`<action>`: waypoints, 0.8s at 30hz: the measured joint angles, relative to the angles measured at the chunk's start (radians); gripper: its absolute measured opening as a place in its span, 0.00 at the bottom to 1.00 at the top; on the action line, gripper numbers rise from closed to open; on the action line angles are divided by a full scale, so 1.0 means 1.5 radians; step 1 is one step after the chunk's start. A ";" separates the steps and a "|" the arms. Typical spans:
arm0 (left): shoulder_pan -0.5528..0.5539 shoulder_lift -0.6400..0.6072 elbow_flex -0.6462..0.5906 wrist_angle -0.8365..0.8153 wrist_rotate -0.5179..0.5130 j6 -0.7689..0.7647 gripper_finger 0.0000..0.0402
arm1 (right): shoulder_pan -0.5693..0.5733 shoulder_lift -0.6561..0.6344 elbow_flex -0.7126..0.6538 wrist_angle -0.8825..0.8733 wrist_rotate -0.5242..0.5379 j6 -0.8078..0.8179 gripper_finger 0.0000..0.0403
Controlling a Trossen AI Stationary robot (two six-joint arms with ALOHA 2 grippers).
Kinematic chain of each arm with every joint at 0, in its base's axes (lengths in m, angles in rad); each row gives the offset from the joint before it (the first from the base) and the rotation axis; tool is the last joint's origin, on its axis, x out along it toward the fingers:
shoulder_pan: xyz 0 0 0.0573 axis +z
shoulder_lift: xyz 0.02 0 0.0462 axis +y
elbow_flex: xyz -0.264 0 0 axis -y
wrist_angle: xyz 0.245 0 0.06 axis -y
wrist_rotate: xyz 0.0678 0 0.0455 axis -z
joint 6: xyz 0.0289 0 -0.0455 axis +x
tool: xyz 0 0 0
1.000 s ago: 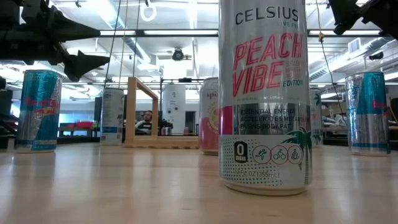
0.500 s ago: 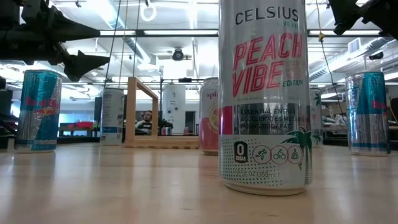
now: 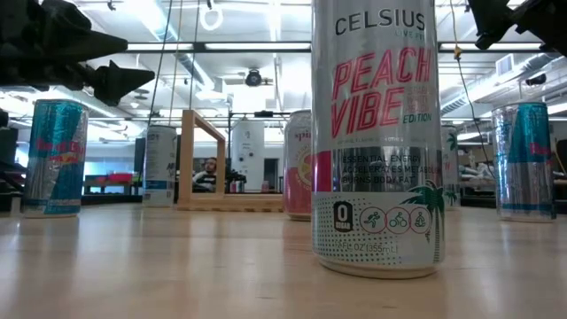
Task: Place canned beverage on shelf
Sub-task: Put the top white soda can into the shelf
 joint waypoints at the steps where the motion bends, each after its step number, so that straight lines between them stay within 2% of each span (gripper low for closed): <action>1: 0.000 0.000 0.000 0.000 0.000 -0.005 0.95 | 0.000 0.000 0.000 0.000 0.000 0.000 0.91; 11: 0.000 0.000 0.000 -0.037 0.003 -0.093 0.97 | 0.000 0.000 0.000 0.000 0.000 0.000 0.91; 24: 0.000 0.000 0.000 -0.030 -0.007 -0.113 0.99 | 0.000 0.000 0.000 0.000 0.000 0.000 0.91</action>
